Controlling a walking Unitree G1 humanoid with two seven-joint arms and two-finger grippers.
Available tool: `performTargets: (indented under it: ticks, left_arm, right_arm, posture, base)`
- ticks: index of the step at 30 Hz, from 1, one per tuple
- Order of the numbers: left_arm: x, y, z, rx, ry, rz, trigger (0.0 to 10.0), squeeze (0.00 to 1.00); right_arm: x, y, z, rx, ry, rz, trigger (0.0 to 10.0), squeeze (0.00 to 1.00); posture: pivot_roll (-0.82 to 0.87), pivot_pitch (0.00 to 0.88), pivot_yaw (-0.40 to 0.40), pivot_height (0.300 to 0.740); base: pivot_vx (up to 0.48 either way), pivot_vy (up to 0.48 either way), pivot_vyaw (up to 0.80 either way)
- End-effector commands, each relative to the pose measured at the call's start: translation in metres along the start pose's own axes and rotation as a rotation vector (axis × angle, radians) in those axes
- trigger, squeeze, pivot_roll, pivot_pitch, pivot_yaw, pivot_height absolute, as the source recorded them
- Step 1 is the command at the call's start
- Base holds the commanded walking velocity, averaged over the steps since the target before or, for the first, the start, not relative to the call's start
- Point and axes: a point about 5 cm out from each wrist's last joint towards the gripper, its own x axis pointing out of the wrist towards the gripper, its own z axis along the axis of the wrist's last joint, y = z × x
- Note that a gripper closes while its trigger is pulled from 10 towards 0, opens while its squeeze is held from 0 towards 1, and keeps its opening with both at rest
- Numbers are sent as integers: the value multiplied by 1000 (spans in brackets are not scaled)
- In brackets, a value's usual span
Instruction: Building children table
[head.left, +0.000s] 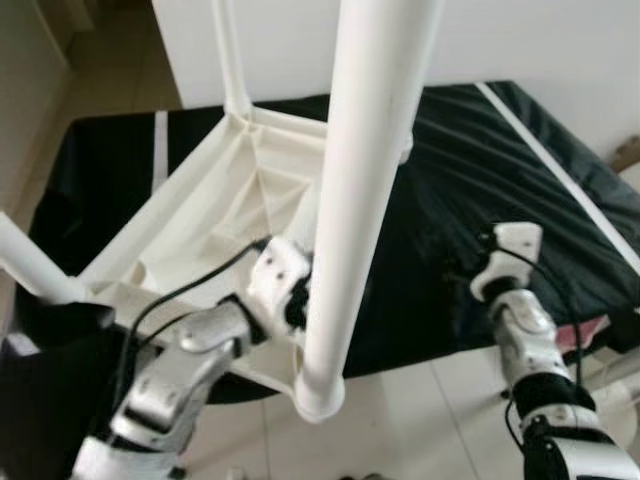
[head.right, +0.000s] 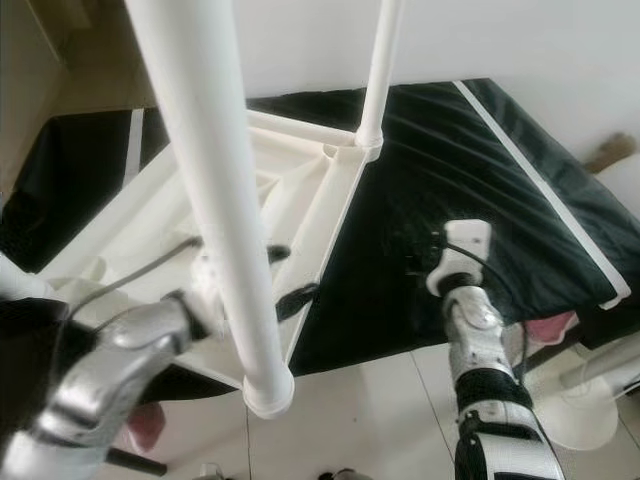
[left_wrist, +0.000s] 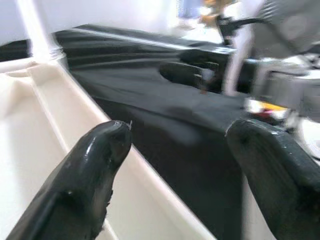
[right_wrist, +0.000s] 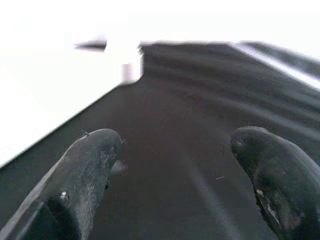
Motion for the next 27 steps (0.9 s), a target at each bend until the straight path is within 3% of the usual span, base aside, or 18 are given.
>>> performTargets:
  ticks: [1,7,12,15,20,24,27]
  left_arm:
    - [-5,-5,7,-1,-32,-75,10000,0]
    - [-21,-9,7,-19,4,-139,10000,0]
    - [-45,-5,-9,0,125,-165,10000,0]
    - [-49,-3,-11,18,142,-160,10000,0]
    - [-71,4,-19,16,221,-133,10000,0]
    - [-74,5,-20,17,235,-127,10000,0]
    - [-90,13,-25,52,310,-94,10000,0]
  right_arm:
    - [-3,-3,0,9,3,-10,10000,0]
    - [-5,-2,11,11,-33,6,10000,0]
    - [-1,4,20,3,-51,40,10000,0]
    - [-1,5,20,1,-52,43,10000,0]
    - [3,11,27,26,-61,72,10000,0]
    - [3,13,29,29,-61,79,10000,0]
    - [5,14,32,27,-61,96,10000,0]
  posture:
    - [56,92,-7,740]
    - [56,89,-10,740]
    - [67,84,-29,740]
    - [68,84,-31,740]
    - [77,77,-49,740]
    - [77,77,-49,740]
    - [88,60,-57,740]
  base:
    - [0,0,0]
    - [0,0,0]
    - [0,0,0]
    - [0,0,0]
    - [0,0,0]
    - [0,0,0]
    - [0,0,0]
